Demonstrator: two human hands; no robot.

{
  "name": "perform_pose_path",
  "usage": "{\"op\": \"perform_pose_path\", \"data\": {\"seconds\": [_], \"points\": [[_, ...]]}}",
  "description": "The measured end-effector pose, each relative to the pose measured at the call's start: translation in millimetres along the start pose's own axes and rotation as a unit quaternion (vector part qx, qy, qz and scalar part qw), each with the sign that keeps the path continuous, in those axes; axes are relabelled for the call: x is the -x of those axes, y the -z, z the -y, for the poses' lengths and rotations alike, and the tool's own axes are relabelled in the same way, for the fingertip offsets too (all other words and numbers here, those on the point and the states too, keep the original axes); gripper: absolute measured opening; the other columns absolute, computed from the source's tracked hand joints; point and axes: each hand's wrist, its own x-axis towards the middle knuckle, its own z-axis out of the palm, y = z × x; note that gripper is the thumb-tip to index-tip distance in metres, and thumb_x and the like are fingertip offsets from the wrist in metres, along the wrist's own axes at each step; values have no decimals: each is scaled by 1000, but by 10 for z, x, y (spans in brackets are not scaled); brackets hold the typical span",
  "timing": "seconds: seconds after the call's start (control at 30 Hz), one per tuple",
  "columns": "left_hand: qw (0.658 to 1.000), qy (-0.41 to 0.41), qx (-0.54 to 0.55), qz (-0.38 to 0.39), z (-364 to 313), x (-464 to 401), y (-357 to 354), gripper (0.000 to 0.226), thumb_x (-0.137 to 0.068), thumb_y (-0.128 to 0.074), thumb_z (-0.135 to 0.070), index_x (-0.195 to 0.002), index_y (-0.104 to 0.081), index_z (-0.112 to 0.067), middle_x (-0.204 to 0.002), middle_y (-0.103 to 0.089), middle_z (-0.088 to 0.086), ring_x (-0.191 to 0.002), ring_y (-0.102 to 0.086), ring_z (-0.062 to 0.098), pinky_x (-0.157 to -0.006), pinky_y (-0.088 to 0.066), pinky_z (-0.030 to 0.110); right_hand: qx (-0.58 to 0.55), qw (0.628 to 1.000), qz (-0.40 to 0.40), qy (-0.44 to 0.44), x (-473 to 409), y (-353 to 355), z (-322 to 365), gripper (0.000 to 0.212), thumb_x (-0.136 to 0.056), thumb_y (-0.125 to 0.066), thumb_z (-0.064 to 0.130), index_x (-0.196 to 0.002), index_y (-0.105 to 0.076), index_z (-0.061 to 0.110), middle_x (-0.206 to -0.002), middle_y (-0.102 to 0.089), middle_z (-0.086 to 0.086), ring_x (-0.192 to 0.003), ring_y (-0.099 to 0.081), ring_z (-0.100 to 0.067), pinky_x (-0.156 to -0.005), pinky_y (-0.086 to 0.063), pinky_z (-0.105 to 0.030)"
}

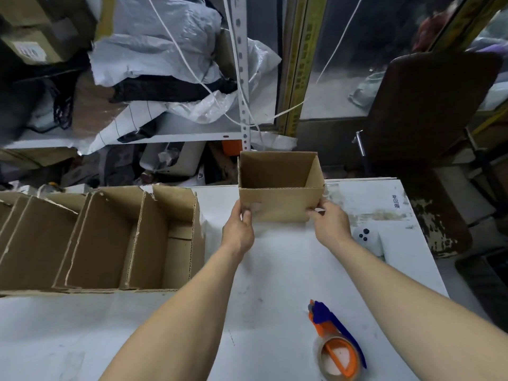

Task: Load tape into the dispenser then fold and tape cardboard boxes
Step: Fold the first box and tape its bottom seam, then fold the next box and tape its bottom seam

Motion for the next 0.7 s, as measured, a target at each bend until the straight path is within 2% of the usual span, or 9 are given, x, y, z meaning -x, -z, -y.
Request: {"op": "perform_pose_path", "data": {"seconds": [0.1,0.17,0.23,0.33,0.4,0.47,0.53,0.6,0.7], "points": [[999,39,-3,18,-22,108,10,60,-109,-43,-44,-163,-21,-28,-163,-42,1,-145,-45,30,-117,-38,42,-22,1000,10,-16,52,-20,-21,43,-99,-68,21,-141,-59,26,-113,-67,11,-93,-64,-8,-74,-46,-28],[999,36,-4,27,-30,315,26,69,-108,-45,-47,-166,-14,-25,-166,-37,2,-151,-38,27,-122,-34,42,-35,999,3,-33,155,-50,-43,57,-99,-70,23,-151,-46,27,-123,-63,7,-99,-63,-12,-83,-48,-31],[1000,12,-12,25,45,597,55,63,-108,-46,-47,-163,-26,-23,-162,-43,0,-148,-43,21,-119,-38,38,-33,998,-17,-59,335,-105,-108,60,-101,-66,23,-155,-39,22,-128,-59,1,-106,-60,-19,-85,-46,-35],[999,20,-38,5,316,1100,139,53,-108,-46,-46,-155,-43,-22,-152,-54,-2,-140,-50,17,-110,-42,31,-42,996,-19,-79,752,-312,-266,40,-102,-57,17,-141,-53,16,-117,-62,-3,-99,-61,-24,-78,-47,-32],[998,47,-43,-7,535,1427,250,45,-108,-49,-43,-145,-53,-19,-138,-63,-2,-130,-57,17,-106,-45,30,-58,995,20,-76,1040,-543,-294,27,-100,-55,14,-124,-65,16,-106,-68,-6,-85,-64,-23,-69,-52,-34],[995,91,-33,-25,739,1693,415,29,-107,-51,-36,-129,-61,-20,-117,-66,-4,-113,-61,17,-98,-48,30,-61,992,92,-57,1230,-808,-205,22,-98,-57,11,-112,-69,22,-109,-72,-9,-79,-66,-20,-70,-57,-36],[990,133,-12,-53,904,1848,610,29,-107,-50,-32,-131,-60,-19,-119,-66,-5,-110,-60,17,-94,-47,27,-41,983,181,-17,1263,-1036,8,33,-100,-56,10,-127,-64,26,-127,-67,-2,-99,-67,-16,-78,-57,-30],[983,159,19,-87,981,1888,804,46,-106,-52,-32,-149,-49,-17,-143,-61,0,-124,-59,17,-95,-42,23,-15,969,243,32,1153,-1235,313,56,-102,-53,8,-153,-44,28,-145,-53,7,-129,-54,-13,-87,-54,-26],[978,160,81,-112,934,1800,999,65,-103,-56,-30,-161,-28,-18,-157,-48,0,-137,-52,16,-97,-42,27,-6,957,279,76,844,-1493,756,82,-99,-45,-3,-164,-16,37,-166,-31,11,-152,-32,-12,-91,-56,-33]]}}
